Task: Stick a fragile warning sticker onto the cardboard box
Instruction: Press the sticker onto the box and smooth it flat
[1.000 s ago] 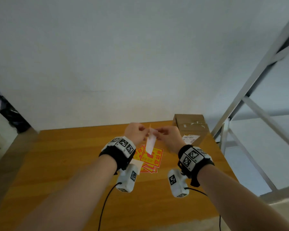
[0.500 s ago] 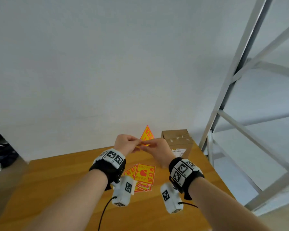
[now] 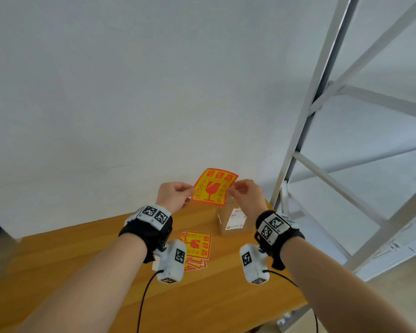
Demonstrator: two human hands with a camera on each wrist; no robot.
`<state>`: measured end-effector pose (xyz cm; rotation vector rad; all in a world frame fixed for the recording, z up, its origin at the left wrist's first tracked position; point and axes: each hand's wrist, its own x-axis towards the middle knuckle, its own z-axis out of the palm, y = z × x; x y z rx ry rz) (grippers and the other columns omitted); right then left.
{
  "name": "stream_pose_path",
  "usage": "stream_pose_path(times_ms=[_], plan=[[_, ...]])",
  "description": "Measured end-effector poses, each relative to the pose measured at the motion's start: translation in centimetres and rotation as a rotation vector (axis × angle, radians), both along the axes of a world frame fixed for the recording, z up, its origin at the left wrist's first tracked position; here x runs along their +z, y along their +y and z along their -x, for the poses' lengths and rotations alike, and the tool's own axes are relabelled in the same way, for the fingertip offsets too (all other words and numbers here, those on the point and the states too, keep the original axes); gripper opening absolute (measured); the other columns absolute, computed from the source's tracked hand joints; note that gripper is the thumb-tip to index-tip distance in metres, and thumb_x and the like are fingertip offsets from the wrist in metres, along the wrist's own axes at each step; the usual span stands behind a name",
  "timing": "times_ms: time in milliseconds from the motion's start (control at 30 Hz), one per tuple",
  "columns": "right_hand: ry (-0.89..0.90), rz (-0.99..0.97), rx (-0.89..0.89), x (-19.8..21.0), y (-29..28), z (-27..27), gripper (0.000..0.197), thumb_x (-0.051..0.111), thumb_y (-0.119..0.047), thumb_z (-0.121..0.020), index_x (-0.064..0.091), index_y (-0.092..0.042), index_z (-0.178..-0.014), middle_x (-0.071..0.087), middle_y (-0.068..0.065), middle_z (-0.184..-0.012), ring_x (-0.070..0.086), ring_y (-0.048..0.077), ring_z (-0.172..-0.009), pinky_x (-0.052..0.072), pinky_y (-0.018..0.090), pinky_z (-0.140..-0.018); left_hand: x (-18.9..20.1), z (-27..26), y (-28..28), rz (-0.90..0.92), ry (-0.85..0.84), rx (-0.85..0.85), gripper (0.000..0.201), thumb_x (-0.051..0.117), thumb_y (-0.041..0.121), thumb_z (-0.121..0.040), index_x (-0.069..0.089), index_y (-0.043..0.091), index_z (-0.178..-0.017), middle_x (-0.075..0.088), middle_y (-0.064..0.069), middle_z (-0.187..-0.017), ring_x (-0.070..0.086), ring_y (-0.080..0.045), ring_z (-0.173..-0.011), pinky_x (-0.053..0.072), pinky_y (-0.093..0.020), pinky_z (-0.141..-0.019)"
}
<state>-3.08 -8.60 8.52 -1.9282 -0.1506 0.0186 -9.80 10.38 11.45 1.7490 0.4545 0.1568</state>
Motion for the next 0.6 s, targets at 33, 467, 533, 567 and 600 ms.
stream_pose_path(times_ms=[33, 467, 533, 567, 600], plan=[[0.011, -0.007, -0.022, 0.0, -0.4, -0.3, 0.024, 0.07, -0.026, -0.081, 0.06, -0.015, -0.099, 0.066, 0.0, -0.093, 0.061, 0.016, -0.087, 0.052, 0.03, -0.079, 0.1, -0.1, -0.3, 0.003, -0.001, -0.006, 0.009, 0.065, 0.01, -0.085, 0.067, 0.013, -0.077, 0.062, -0.004, -0.07, 0.057, -0.013, -0.061, 0.05, -0.021, -0.057], [0.088, -0.125, -0.033, 2.0, -5.0, -4.1, 0.019, 0.063, -0.017, -0.088, 0.065, -0.002, -0.099, 0.071, 0.011, -0.093, 0.068, 0.021, -0.083, 0.056, 0.024, -0.07, -0.2, -4.1, -4.8, -0.057, 0.018, 0.0, 0.022, 0.077, 0.015, -0.075, 0.075, 0.009, -0.096, 0.063, -0.005, -0.065, 0.047, -0.009, -0.045, 0.045, -0.016, -0.053], [0.095, -0.129, -0.019, 2.0, -5.7, -5.6, 0.019, 0.063, -0.017, -0.088, 0.065, -0.002, -0.099, 0.072, 0.015, -0.096, 0.069, 0.023, -0.086, 0.057, 0.027, -0.073, -0.2, -5.1, -5.7, -0.083, 0.01, -0.011, 0.019, 0.075, 0.017, -0.077, 0.075, 0.006, -0.093, 0.066, -0.007, -0.07, 0.05, -0.013, -0.053, 0.048, -0.024, -0.061], [0.094, -0.124, -0.013, 2.0, -5.9, -6.4, 0.019, 0.062, -0.016, -0.088, 0.065, -0.001, -0.099, 0.071, 0.015, -0.097, 0.069, 0.023, -0.086, 0.056, 0.026, -0.072, -0.2, -5.7, -6.1, -0.095, 0.005, -0.01, 0.018, 0.073, 0.018, -0.079, 0.075, 0.006, -0.091, 0.068, -0.008, -0.076, 0.052, -0.015, -0.059, 0.05, -0.028, -0.067], [0.092, -0.116, -0.005, 1.9, -6.2, -7.2, 0.02, 0.062, -0.016, -0.088, 0.065, -0.001, -0.1, 0.071, 0.015, -0.096, 0.068, 0.022, -0.085, 0.056, 0.025, -0.07, -0.2, -6.3, -6.5, -0.103, 0.004, -0.003, 0.017, 0.071, 0.021, -0.081, 0.074, 0.007, -0.089, 0.07, -0.008, -0.081, 0.055, -0.017, -0.064, 0.051, -0.031, -0.071]])
